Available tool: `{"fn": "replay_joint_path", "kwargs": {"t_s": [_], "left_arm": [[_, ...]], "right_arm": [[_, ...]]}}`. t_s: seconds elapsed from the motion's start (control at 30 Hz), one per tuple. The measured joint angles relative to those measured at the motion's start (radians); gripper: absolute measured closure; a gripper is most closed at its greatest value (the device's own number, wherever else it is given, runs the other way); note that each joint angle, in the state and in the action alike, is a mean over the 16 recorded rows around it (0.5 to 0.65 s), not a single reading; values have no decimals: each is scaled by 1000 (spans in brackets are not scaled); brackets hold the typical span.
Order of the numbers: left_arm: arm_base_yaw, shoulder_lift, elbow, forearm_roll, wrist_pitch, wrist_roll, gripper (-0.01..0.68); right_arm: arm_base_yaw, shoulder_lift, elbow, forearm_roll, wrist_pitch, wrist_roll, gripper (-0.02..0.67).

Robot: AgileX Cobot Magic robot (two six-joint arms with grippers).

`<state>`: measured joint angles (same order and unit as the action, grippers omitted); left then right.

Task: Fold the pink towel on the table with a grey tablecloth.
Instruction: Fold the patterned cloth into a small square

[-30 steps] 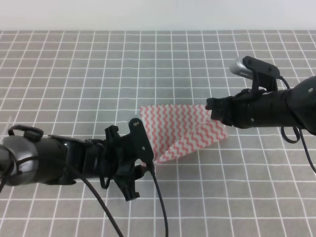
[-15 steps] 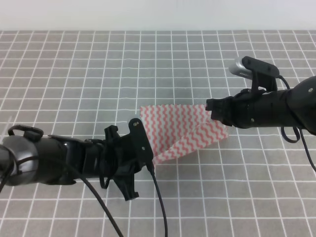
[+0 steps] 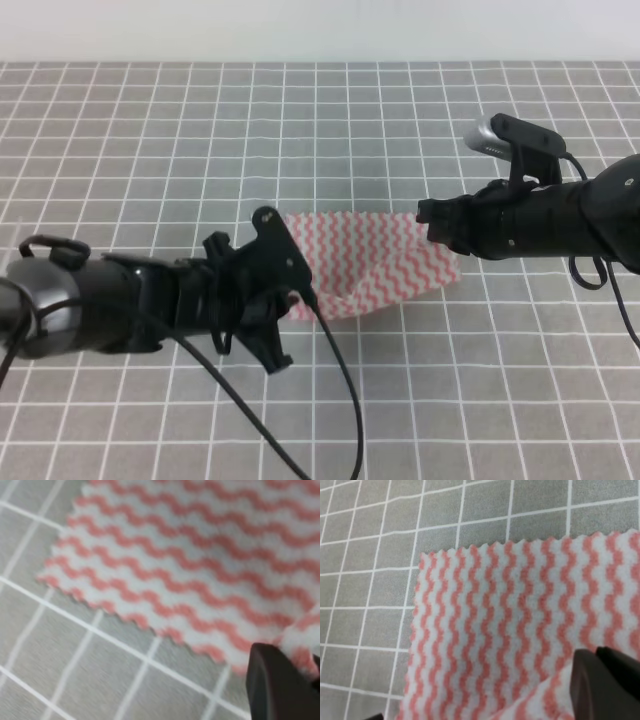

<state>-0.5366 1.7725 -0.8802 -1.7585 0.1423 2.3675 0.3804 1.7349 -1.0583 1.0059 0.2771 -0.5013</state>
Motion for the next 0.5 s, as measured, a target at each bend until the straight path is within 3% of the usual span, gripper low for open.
{"fn": "replay_joint_path", "kwargs": {"t_s": [0.5], "left_arm": [[0,14,-100,3,-39,-43,675]], "right_arm": [[-13,13,0,8,-20,1,664]]}}
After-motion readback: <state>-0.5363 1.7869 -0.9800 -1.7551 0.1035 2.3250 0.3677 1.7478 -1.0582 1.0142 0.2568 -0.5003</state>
